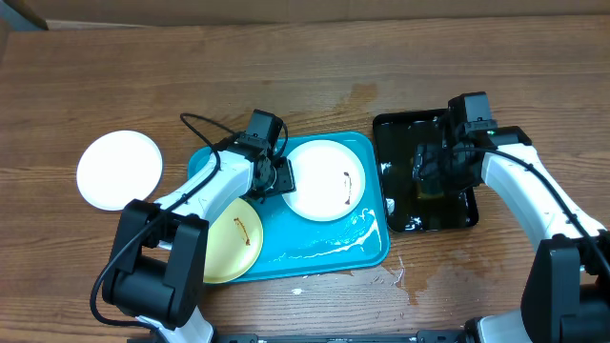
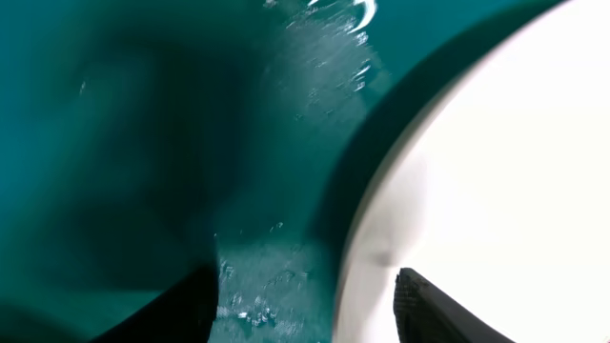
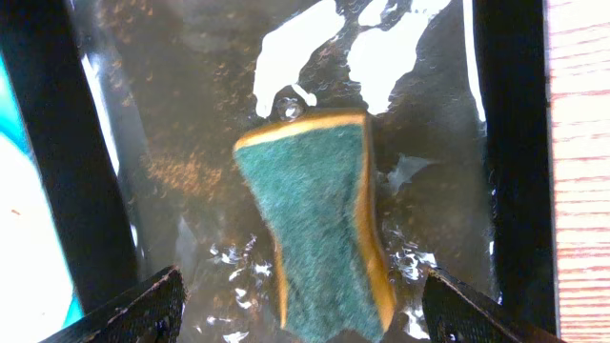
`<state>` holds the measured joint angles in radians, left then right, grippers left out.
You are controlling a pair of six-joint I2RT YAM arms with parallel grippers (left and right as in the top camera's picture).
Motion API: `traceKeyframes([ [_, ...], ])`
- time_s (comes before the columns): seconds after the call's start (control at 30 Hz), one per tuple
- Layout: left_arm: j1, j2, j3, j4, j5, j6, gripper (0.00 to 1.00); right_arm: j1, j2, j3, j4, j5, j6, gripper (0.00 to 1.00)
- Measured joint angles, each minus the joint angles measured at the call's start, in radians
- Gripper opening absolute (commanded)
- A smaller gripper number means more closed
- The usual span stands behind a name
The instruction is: Clean dirty plates on tray and stack at the side
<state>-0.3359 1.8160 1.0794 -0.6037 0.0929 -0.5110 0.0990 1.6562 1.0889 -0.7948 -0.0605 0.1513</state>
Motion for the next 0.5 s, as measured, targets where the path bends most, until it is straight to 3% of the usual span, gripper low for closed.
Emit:
traceKeyframes([
  [0.13, 0.0, 0.0, 0.0, 0.027, -0.006, 0.095, 0.38, 0.0, 0.0, -0.06, 0.059, 0.04, 0.021, 0.82],
  [0.37, 0.0, 0.0, 0.0, 0.032, -0.011, 0.151, 0.04, 0.0, 0.0, -0.173, 0.164, 0.065, 0.032, 0.84],
  [0.5, 0.0, 0.0, 0.001, -0.009, -0.01, 0.123, 0.04, 0.0, 0.0, -0.197, 0.169, 0.068, 0.033, 0.76],
])
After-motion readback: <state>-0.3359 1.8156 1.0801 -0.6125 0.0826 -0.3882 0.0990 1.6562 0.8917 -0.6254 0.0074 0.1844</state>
